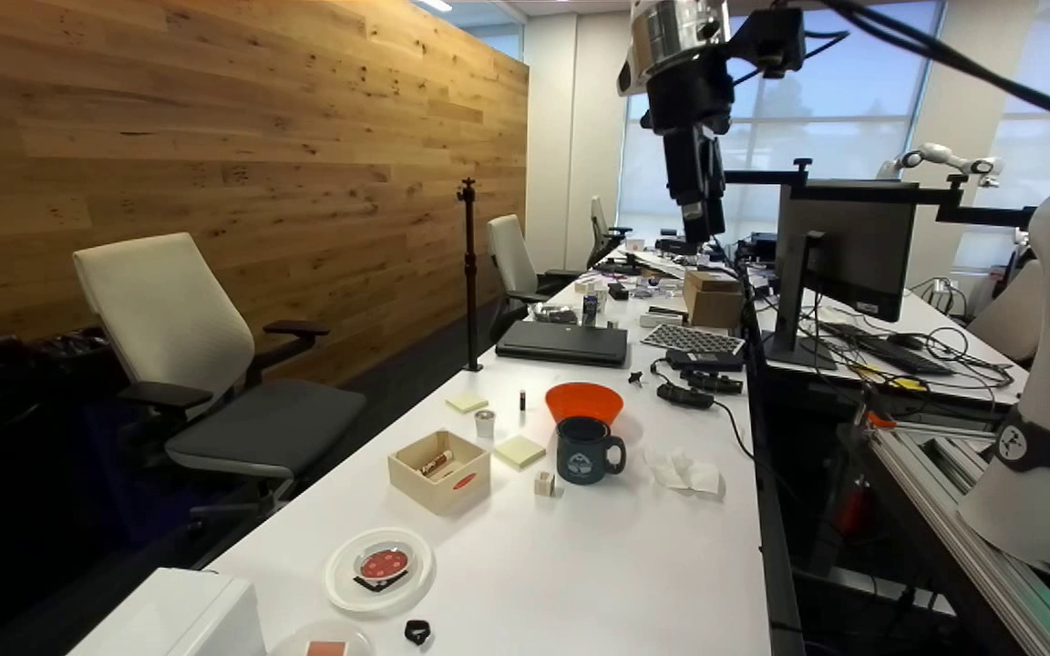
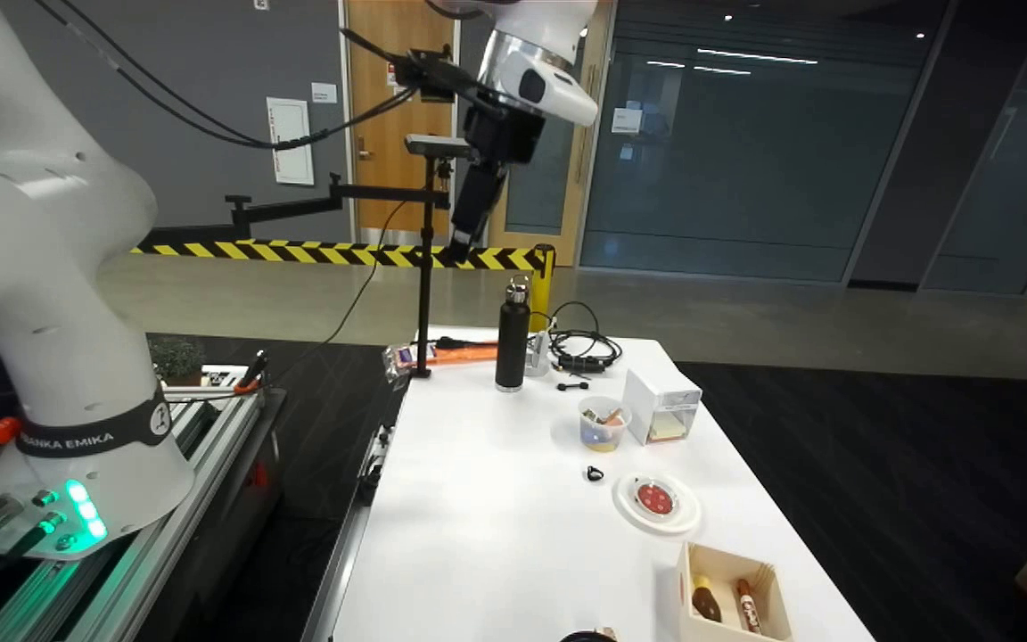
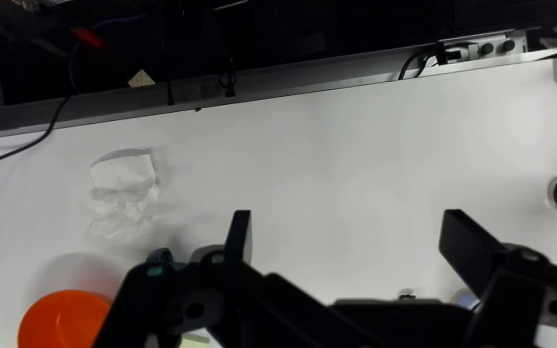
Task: Use the paper towel to wipe the table
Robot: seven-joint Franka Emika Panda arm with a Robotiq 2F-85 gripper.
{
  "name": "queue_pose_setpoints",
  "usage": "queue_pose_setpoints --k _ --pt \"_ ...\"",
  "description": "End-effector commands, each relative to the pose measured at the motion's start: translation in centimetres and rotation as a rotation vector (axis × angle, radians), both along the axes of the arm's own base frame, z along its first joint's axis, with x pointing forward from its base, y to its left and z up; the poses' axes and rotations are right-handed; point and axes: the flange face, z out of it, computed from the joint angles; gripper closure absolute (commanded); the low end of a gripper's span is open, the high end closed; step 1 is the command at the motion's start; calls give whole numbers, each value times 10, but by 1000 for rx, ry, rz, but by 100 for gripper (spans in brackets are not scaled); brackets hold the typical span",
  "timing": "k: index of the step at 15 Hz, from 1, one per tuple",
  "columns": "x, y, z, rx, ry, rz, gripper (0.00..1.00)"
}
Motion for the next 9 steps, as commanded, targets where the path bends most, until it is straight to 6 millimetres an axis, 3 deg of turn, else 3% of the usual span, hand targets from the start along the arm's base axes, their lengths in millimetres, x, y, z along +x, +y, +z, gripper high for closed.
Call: queue_pose_setpoints --k 1,5,9 --pt "24 -47 -31 43 14 -150 0" --pt "41 -121 -62 89 41 -304 0" --pt "57 -180 -72 153 49 -457 0"
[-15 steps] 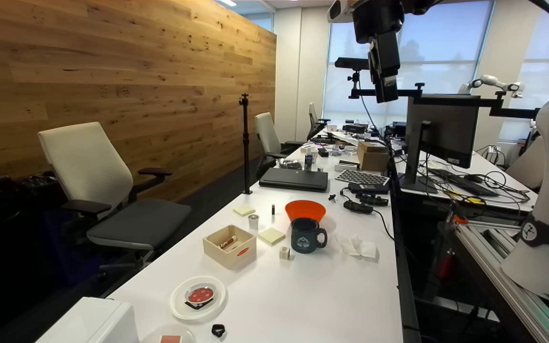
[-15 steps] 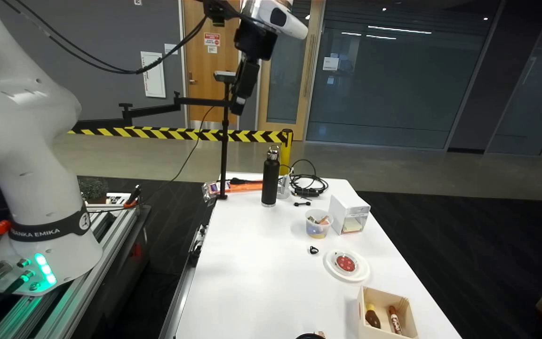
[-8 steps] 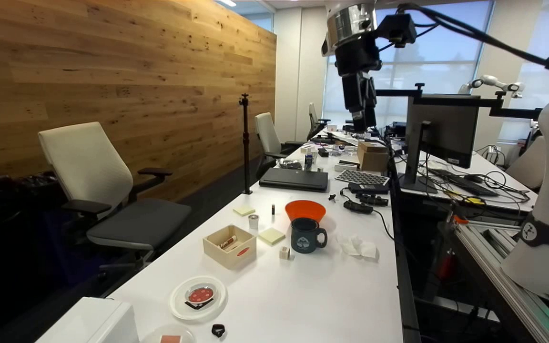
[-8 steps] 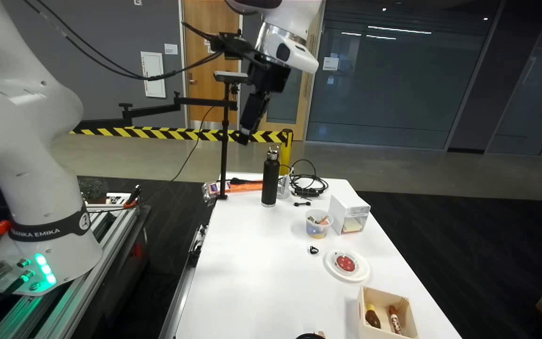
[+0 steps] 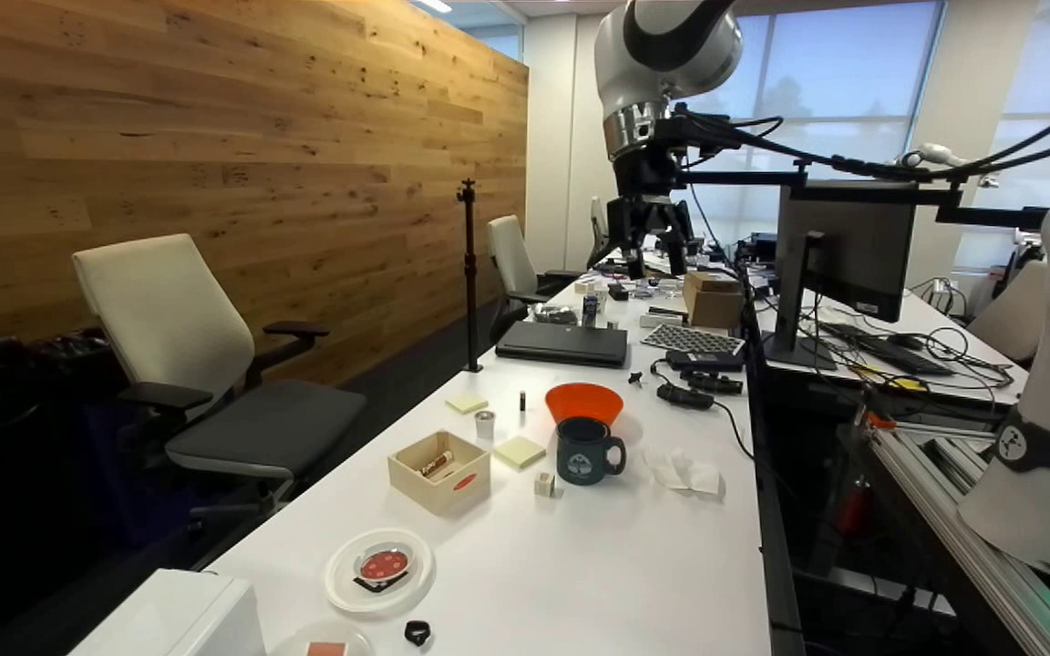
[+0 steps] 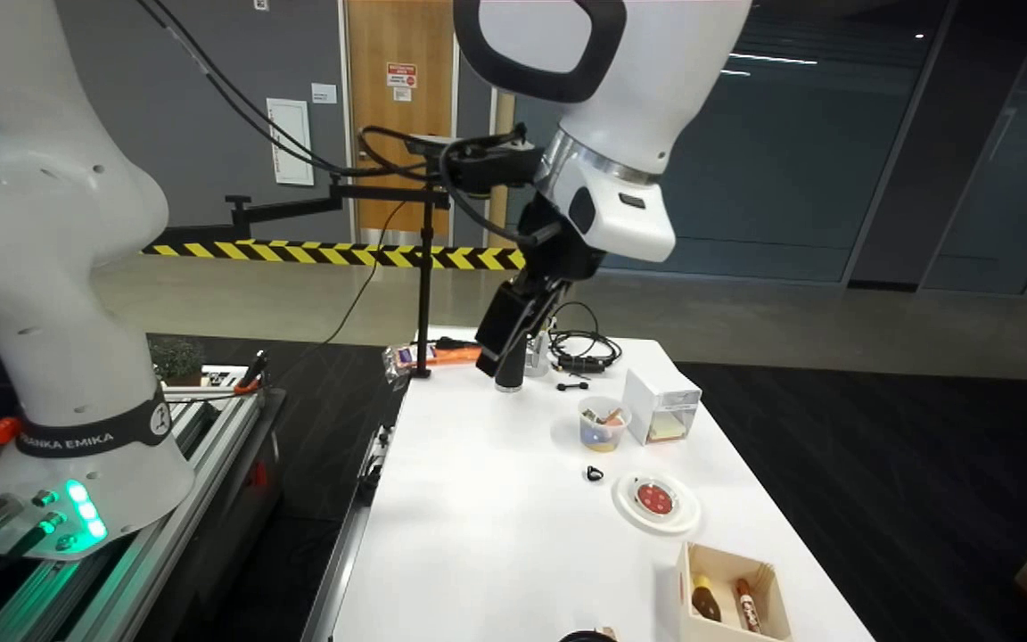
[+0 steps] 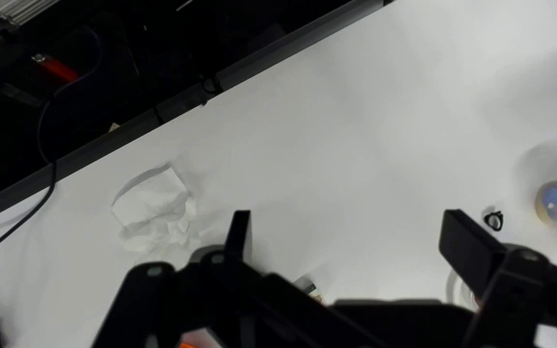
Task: Use the paper towel to wipe the table
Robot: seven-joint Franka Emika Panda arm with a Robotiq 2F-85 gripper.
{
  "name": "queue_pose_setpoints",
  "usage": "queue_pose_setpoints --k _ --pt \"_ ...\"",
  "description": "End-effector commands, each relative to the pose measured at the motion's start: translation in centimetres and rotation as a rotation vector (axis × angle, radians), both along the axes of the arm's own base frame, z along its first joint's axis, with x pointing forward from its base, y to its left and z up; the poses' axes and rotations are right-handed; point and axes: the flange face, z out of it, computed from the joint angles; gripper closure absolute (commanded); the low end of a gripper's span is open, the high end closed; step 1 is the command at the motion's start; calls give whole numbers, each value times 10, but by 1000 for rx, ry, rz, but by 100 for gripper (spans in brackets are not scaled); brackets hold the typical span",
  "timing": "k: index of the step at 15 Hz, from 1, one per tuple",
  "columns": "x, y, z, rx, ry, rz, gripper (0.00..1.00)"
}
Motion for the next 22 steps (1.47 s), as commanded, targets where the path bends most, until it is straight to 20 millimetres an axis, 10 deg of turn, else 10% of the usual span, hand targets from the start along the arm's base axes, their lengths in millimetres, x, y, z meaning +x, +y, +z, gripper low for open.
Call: queue_pose_setpoints --k 1,7,16,22 --pt "23 -39 -3 74 -12 -122 0" --pt "27 -80 -38 109 48 -252 0" --pt "19 -71 -46 55 32 -238 0" --pt "3 -30 -128 -85 40 -546 0"
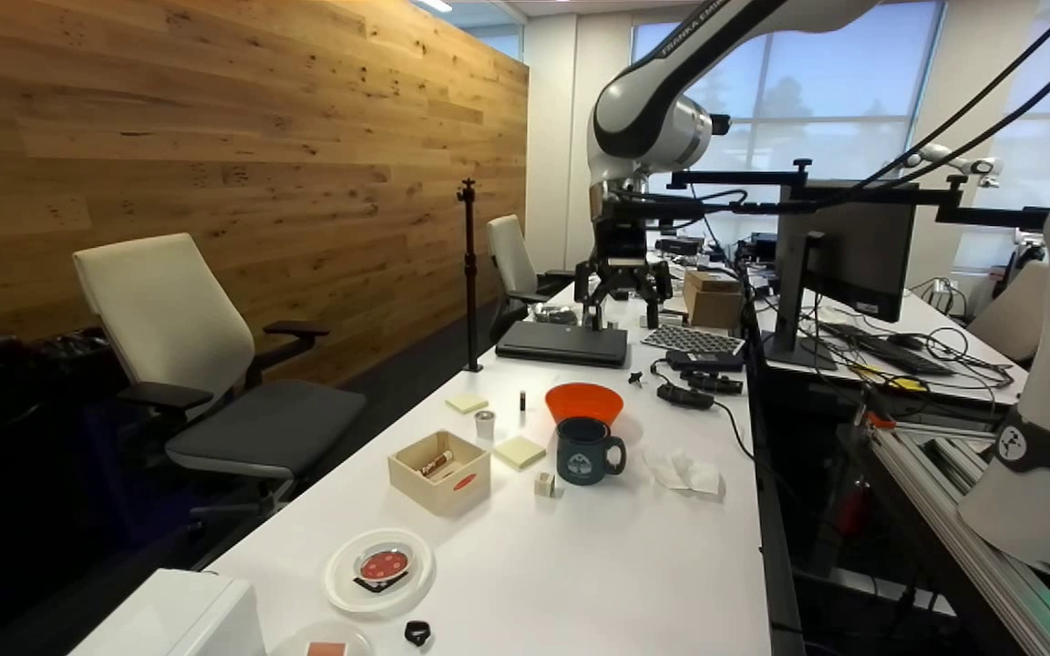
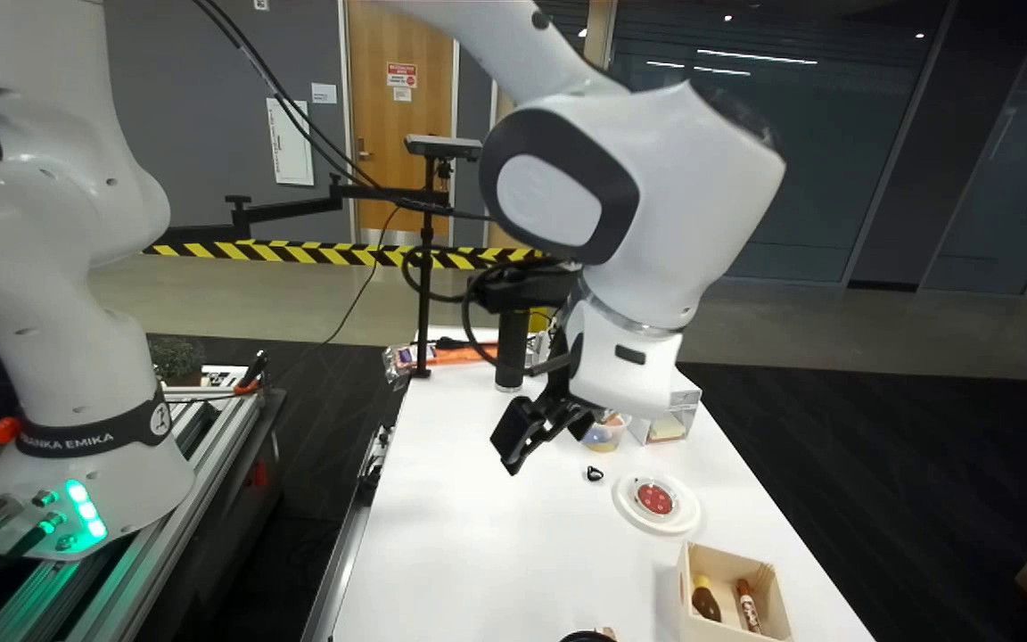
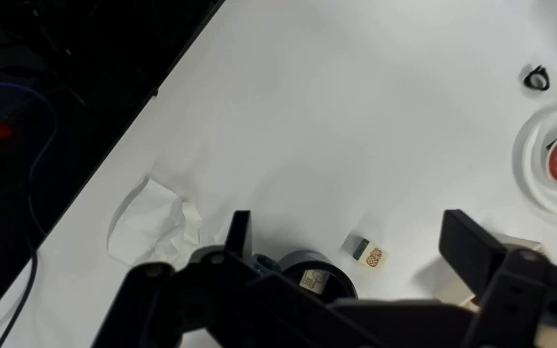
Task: Use the paper towel to wipe the table
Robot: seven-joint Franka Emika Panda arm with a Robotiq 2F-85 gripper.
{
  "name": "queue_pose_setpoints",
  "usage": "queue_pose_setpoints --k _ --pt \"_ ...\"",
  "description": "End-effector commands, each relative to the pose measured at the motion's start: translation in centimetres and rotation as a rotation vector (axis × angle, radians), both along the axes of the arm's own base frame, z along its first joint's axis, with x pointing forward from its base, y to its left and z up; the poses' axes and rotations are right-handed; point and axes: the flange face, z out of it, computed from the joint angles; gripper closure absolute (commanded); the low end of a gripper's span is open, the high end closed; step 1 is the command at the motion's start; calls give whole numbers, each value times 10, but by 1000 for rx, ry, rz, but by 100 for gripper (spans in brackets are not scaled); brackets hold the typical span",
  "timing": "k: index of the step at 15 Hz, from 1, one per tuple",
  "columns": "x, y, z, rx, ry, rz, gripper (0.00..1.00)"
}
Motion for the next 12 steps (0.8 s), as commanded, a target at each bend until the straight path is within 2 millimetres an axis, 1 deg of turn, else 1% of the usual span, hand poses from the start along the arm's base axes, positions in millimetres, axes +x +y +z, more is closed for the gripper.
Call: queue_pose_setpoints --k 1,2,4,7,8,10,12 --pt "-30 10 -49 -63 45 -182 0" --pt "-39 8 -64 -73 66 -231 0" --pt "-58 -4 -92 -82 113 -326 0" --pt "-88 -32 -126 -91 191 -459 0" --pt "-93 -42 -132 -95 216 -503 0" --pt "-96 -61 -146 -89 265 -591 0" --pt "-91 -75 -158 -59 304 -677 0"
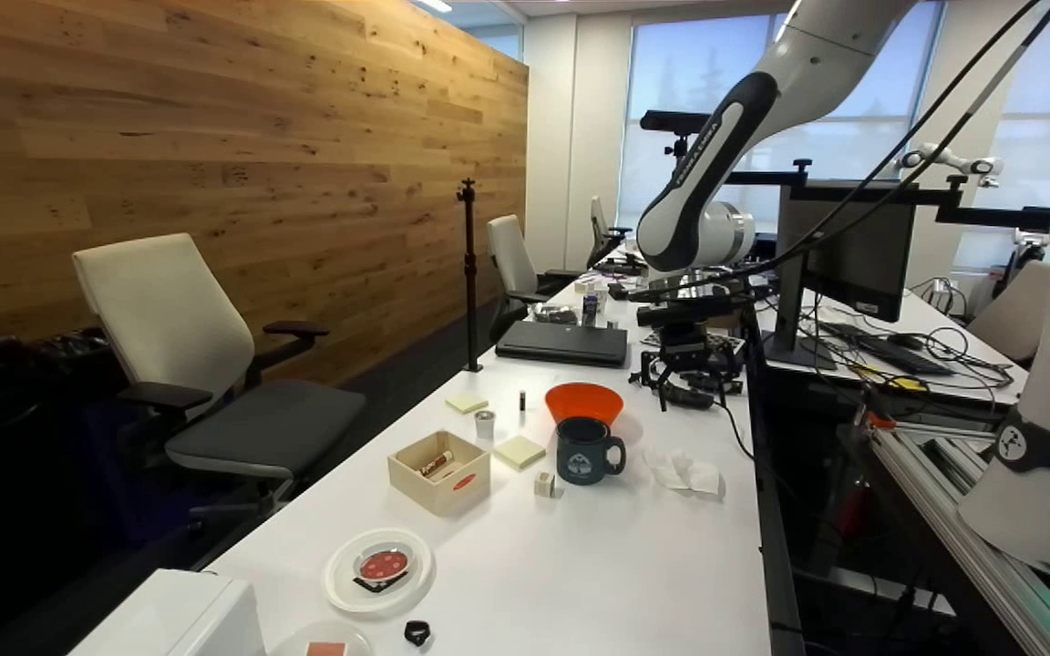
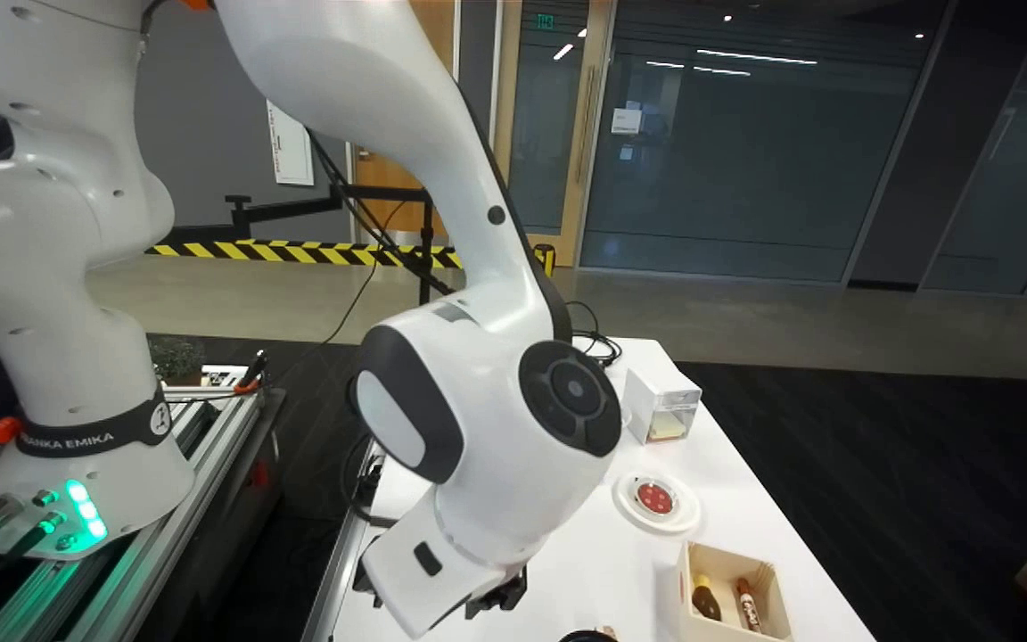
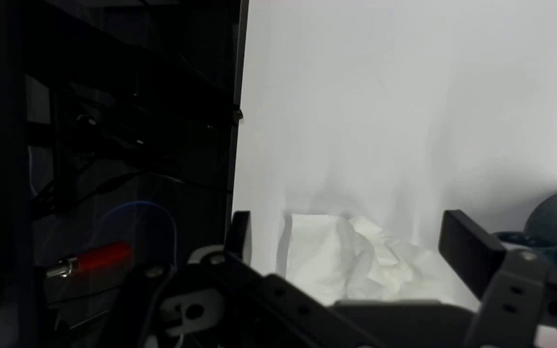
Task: Use the paper towel to wipe the table
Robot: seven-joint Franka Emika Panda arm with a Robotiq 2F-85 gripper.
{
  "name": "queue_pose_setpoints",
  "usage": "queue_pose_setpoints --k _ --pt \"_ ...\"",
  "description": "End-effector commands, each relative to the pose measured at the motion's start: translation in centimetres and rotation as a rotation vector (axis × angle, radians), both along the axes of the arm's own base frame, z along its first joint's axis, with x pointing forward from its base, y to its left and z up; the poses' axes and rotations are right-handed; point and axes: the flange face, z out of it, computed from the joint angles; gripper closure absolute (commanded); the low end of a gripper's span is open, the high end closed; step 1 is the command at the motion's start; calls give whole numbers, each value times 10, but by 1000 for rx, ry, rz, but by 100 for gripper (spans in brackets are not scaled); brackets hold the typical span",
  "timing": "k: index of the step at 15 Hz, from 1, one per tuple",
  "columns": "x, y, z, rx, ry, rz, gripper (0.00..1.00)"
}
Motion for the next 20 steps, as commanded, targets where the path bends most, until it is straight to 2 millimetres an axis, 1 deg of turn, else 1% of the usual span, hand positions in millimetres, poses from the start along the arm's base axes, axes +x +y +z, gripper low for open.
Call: queue_pose_setpoints --k 1,2,3,4,6,7,8,11,12,14,17,18,20 --pt "16 -23 -20 47 37 -182 0" --pt "22 -25 -20 71 51 -220 0" --pt "5 -17 -14 28 29 -133 0" --pt "8 -20 -17 30 35 -138 0" --pt "8 -18 -19 30 39 -135 0" --pt "5 -5 -23 16 24 -130 0" --pt "8 -3 -28 -32 3 -150 0" --pt "17 -22 -47 -192 -87 -225 0" --pt "21 -34 -54 -239 -108 -250 0" --pt "25 -56 -62 -315 -139 -318 0" --pt "26 -79 -76 -395 -145 -443 0" --pt "25 -82 -82 -411 -134 -485 0" --pt "26 -81 -93 -424 -107 -546 0"
